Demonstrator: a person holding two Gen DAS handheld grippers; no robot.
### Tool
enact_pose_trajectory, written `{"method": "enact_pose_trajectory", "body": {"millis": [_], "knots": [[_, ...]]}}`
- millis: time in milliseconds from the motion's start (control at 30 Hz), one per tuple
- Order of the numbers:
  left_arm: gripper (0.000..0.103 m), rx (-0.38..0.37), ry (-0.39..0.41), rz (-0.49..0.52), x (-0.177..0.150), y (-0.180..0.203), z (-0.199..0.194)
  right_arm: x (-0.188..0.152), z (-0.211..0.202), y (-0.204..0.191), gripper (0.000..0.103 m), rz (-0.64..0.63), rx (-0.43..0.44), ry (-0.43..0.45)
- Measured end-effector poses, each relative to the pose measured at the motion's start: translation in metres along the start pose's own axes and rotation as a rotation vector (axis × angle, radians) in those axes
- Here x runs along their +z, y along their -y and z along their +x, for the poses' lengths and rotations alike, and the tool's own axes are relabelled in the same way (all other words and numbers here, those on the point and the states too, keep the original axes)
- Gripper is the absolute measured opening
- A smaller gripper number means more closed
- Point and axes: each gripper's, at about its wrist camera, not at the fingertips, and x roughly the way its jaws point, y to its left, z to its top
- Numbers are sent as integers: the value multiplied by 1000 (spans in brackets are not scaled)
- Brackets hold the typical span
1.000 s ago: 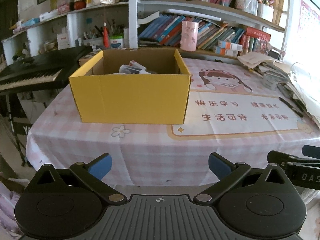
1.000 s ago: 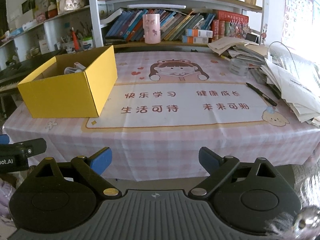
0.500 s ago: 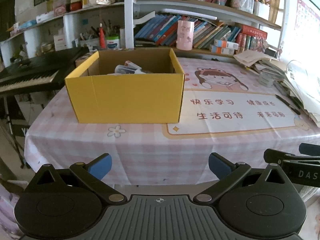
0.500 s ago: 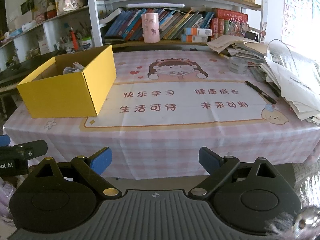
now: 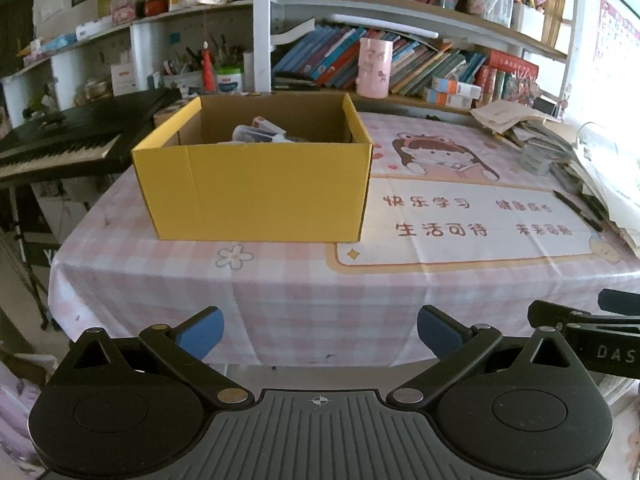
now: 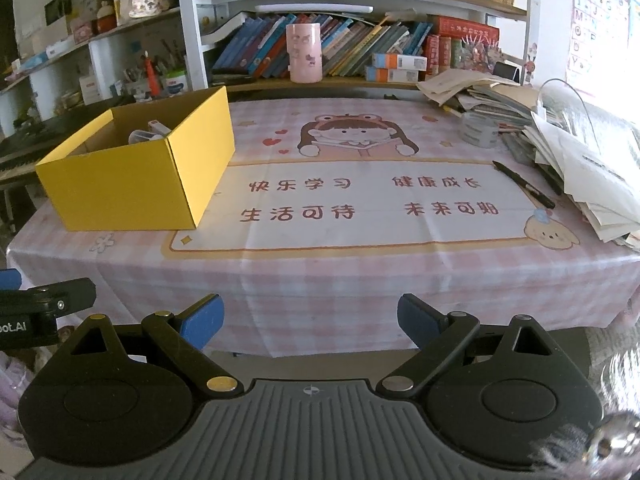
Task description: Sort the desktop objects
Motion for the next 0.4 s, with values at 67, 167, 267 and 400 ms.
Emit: {"method": "enact_pose_trajectory", "body": {"millis": [67,167,267,400], "knots": [[103,6,-6,2,0,1,1,0,0,0,93,0,1,-3],[103,16,-12,18,0,5,3,0,2,1,93,3,5,-12],[103,11,-14,15,-1,5,3,1,4,2,93,3,5,-15],[103,16,-31,-12,2,1,8,2,8,3,93,-1,6,-30]]}}
